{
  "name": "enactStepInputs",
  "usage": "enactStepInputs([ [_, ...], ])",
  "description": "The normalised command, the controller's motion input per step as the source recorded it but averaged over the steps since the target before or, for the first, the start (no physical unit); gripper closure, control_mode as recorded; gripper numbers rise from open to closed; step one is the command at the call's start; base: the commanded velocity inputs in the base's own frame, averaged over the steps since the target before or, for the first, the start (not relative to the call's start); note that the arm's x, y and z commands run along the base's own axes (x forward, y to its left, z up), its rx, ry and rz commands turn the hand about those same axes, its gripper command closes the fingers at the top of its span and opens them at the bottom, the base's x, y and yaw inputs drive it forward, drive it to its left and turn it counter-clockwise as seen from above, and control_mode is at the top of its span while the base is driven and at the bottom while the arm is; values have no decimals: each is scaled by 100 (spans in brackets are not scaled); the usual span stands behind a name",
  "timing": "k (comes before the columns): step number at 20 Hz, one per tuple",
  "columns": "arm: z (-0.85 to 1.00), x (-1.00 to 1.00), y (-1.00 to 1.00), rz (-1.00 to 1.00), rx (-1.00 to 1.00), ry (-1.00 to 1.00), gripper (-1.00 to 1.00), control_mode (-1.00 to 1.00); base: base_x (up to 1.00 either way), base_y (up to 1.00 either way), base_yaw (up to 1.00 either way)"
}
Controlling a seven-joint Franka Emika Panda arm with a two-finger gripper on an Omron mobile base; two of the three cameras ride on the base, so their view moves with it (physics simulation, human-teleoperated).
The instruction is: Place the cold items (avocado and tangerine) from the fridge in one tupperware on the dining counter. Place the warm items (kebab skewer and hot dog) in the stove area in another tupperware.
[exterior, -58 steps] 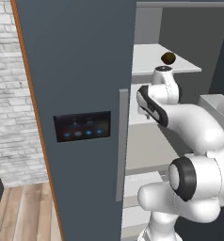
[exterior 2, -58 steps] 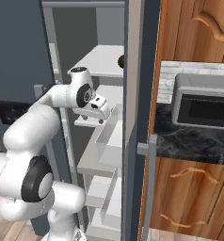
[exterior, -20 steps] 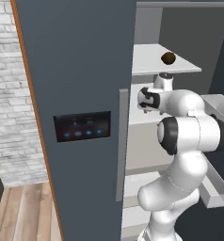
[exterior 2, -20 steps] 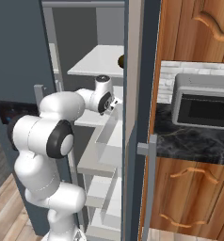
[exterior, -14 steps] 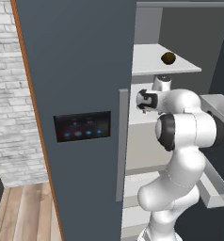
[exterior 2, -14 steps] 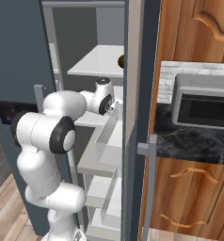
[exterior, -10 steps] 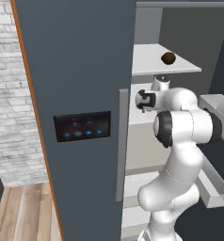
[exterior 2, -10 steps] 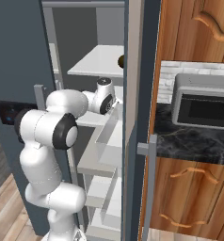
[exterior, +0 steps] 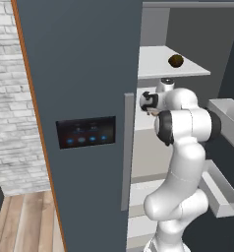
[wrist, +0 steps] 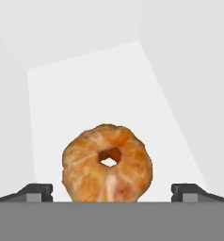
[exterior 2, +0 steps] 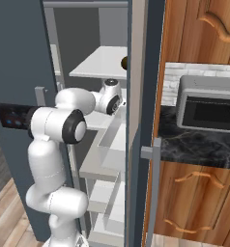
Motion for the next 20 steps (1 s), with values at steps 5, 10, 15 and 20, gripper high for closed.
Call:
enactStepInputs([
  [5, -11, 22, 0, 0, 0, 0, -100, -100, 0, 0, 0],
  [10, -17, 2, 0, 0, 0, 0, 100, -100, 0, 0, 0],
  [15, -25, -2, 0, 0, 0, -1, 100, -100, 0, 0, 0],
  [20, -23, -50, 0, -1, 0, -12, 100, -100, 0, 0, 0],
])
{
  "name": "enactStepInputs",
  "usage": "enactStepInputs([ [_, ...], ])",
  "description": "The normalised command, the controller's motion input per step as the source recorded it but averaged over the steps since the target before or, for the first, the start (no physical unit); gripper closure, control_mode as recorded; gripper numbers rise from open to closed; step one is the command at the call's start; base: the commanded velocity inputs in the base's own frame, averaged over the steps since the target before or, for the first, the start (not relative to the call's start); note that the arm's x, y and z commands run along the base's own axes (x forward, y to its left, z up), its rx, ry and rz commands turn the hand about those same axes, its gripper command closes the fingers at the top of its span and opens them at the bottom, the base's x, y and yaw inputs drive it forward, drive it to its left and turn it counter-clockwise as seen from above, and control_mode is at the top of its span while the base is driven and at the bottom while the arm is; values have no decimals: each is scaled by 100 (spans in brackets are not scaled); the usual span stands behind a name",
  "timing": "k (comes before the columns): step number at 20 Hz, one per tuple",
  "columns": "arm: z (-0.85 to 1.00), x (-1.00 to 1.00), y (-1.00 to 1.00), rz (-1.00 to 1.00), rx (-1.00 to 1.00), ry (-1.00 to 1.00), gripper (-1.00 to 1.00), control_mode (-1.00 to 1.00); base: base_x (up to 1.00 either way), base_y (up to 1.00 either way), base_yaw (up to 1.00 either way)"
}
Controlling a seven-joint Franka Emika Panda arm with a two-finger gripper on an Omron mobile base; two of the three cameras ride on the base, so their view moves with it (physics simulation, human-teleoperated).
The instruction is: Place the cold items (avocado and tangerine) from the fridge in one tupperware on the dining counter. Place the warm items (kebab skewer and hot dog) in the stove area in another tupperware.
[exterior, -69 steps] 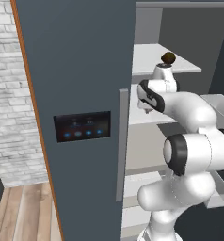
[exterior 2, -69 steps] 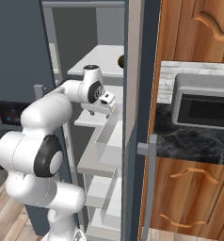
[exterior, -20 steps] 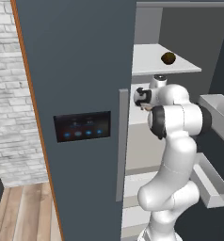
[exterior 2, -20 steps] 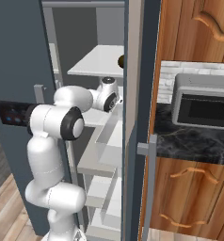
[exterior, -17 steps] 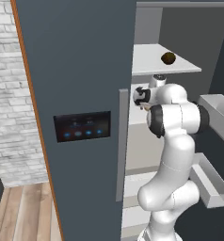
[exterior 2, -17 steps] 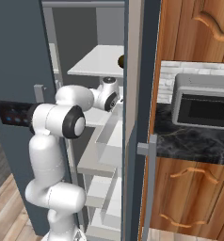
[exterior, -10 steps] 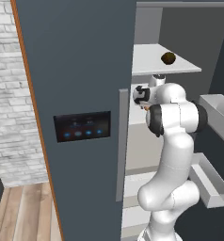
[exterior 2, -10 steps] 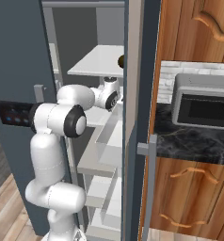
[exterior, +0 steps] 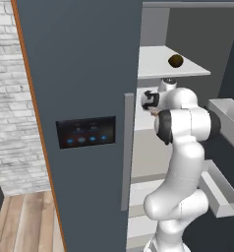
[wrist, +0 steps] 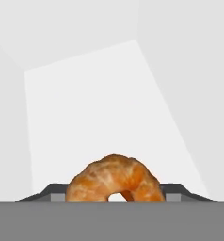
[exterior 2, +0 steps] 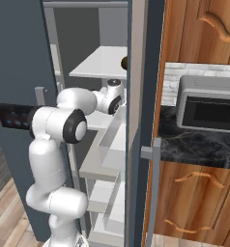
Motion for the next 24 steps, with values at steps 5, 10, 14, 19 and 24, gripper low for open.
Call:
enactStepInputs([
  [5, -21, -84, 0, 0, 0, -14, 100, -100, 0, 0, 0],
  [10, 34, -100, 4, 0, 0, -7, 100, -100, 0, 0, 0],
  [14, 74, -87, 17, -1, 0, 0, 100, -100, 0, 0, 0],
  [19, 63, -93, 21, -2, 0, 2, 100, -100, 0, 0, 0],
  [24, 51, -100, 25, 0, 0, 3, 100, -100, 0, 0, 0],
])
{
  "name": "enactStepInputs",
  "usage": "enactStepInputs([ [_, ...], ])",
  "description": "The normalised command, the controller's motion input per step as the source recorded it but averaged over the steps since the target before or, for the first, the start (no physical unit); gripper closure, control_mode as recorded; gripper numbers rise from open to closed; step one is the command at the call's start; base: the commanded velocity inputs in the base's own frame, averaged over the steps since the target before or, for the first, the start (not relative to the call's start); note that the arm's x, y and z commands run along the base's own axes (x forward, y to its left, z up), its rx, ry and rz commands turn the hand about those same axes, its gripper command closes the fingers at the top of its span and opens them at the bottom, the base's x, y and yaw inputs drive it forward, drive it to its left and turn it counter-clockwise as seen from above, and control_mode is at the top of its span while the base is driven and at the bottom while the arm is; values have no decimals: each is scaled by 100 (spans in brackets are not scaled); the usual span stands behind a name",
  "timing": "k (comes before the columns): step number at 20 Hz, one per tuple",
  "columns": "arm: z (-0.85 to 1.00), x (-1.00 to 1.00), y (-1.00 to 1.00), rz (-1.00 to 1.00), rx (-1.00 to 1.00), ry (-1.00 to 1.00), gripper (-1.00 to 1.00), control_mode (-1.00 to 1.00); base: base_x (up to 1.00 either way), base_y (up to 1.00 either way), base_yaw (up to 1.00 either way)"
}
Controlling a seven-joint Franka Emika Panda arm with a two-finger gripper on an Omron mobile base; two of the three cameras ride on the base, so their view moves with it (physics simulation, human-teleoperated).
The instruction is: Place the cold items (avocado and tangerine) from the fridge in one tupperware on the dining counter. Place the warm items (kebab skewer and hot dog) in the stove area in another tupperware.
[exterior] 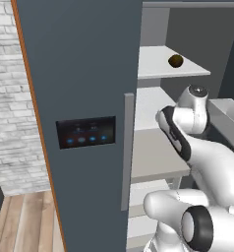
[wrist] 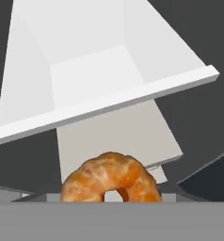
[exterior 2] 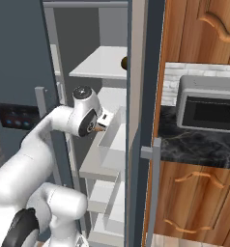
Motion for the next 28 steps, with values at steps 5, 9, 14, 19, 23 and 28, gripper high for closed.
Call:
enactStepInputs([
  [5, 36, -99, 34, 0, 0, 1, 100, -100, 0, 0, 0],
  [9, -3, -98, 20, 2, -3, -15, 100, -100, 0, 0, 0],
  [14, 2, -74, 20, 3, 0, -21, 100, 100, -19, 9, 0],
  [19, 0, 0, 0, 0, 0, 0, 100, 100, -92, 65, 0],
  [23, 0, 0, 0, 0, 0, 0, 100, 100, -91, 69, -22],
  [28, 0, 0, 0, 0, 0, 0, 100, 100, -87, 25, -68],
])
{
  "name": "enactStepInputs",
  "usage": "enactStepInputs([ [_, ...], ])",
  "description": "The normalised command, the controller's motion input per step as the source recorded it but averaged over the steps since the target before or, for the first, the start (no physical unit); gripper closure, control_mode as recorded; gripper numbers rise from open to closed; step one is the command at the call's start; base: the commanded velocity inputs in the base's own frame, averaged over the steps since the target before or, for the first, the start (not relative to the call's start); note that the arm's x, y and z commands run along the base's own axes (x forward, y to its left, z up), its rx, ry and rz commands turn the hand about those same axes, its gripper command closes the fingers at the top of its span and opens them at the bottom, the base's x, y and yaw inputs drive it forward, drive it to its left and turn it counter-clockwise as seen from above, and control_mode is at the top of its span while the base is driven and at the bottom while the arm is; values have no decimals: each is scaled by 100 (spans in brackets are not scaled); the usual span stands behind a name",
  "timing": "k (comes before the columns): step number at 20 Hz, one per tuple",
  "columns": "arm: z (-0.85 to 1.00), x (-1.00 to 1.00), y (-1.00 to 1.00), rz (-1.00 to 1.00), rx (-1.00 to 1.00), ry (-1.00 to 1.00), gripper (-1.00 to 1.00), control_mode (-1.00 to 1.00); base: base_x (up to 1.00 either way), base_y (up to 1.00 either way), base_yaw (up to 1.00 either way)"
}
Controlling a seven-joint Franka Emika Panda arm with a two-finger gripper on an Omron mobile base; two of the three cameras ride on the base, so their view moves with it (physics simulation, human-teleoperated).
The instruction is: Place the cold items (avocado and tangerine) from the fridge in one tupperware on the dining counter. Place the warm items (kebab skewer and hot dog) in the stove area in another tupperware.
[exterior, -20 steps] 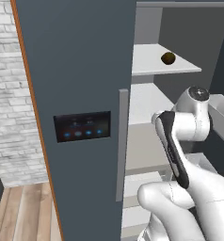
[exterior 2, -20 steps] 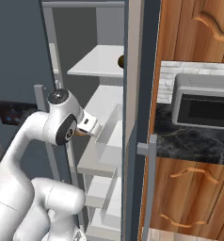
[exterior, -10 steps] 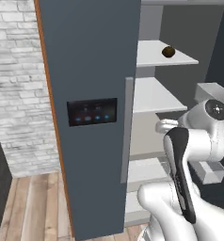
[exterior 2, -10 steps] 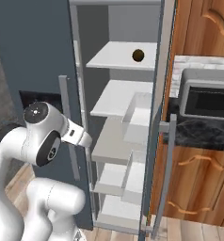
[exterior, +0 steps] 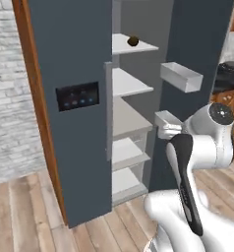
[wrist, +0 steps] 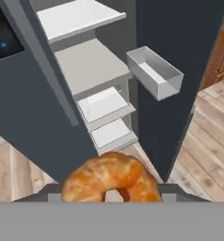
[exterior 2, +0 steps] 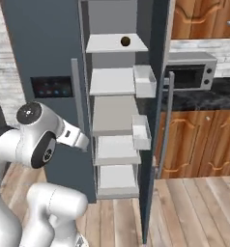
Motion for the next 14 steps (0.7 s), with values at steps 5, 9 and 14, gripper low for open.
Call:
enactStepInputs([
  [5, 0, 0, 0, 0, 0, 0, 100, 100, -81, 11, -99],
  [9, 0, 0, 0, 0, 0, 0, 100, 100, -78, 5, -98],
  [14, 0, 0, 0, 0, 0, 0, 100, 100, -45, -15, -75],
])
